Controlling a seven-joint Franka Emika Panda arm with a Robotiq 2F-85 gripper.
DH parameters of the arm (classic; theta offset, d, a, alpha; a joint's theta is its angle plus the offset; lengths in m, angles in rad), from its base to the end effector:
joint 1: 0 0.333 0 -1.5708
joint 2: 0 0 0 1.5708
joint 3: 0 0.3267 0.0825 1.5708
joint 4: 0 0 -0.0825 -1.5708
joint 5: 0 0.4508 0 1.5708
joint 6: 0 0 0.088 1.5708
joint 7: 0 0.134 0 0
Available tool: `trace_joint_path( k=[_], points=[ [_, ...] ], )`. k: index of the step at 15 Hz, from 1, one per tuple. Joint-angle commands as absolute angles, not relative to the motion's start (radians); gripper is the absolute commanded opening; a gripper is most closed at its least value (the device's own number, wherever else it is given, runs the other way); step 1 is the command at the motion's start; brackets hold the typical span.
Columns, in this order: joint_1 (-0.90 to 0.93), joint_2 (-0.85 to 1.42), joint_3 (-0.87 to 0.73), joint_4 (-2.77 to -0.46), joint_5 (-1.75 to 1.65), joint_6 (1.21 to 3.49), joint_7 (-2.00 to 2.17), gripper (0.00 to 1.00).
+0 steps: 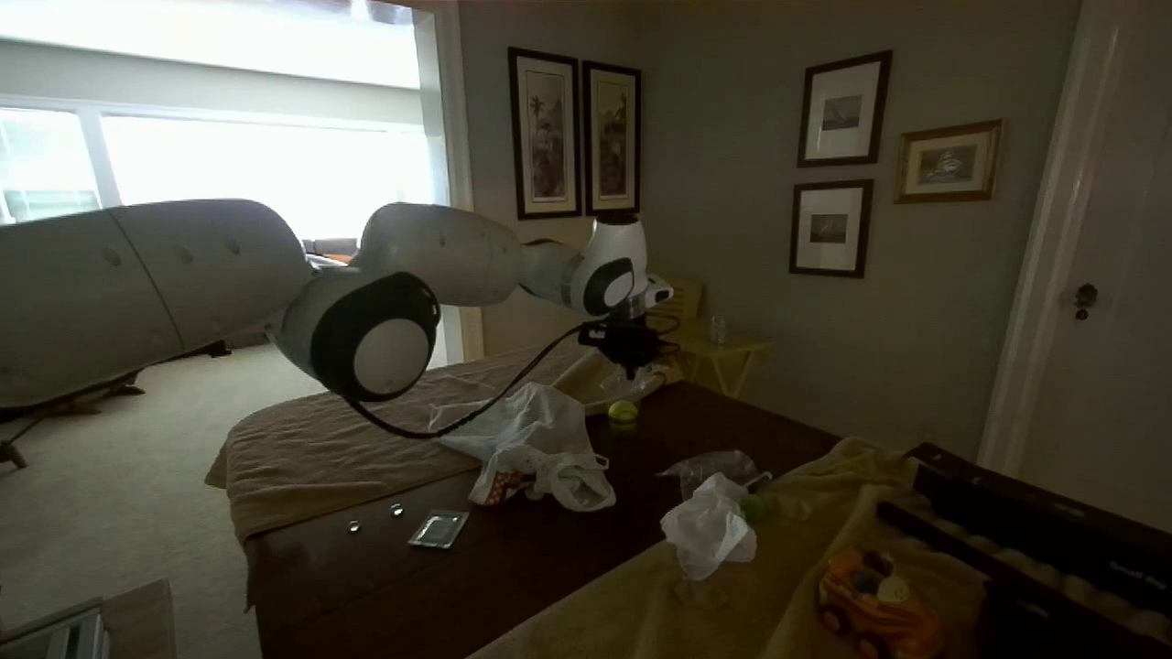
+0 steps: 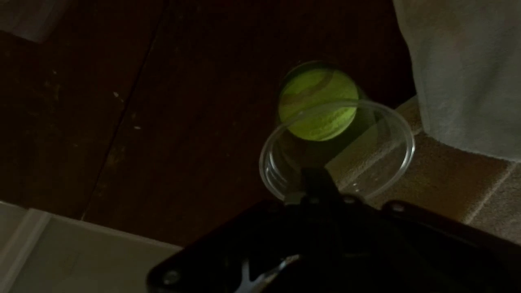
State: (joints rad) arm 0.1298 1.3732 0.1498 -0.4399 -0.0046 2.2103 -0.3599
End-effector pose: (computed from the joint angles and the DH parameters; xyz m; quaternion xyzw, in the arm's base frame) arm 0.9124 0.1661 0.2020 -0.9484 -0.2379 -0.2039 0.0497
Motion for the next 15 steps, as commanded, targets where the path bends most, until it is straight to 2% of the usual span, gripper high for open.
trace_joint_path(
  k=[1, 3, 5, 10, 15],
  points=[
    [0.115, 1.350, 0.103, -0.439, -0.010, 2.258, -0.312, 0.00],
    [0.103, 1.347, 0.050, -0.439, -0.027, 2.284, -0.220, 0.00],
    [0.088, 1.341, -0.008, -0.443, -0.042, 2.291, -0.118, 0.28],
    [0.056, 1.335, -0.118, -0.466, -0.061, 2.225, 0.123, 0.62],
    [0.030, 1.347, -0.145, -0.473, -0.047, 2.066, 0.305, 0.96]
  ],
)
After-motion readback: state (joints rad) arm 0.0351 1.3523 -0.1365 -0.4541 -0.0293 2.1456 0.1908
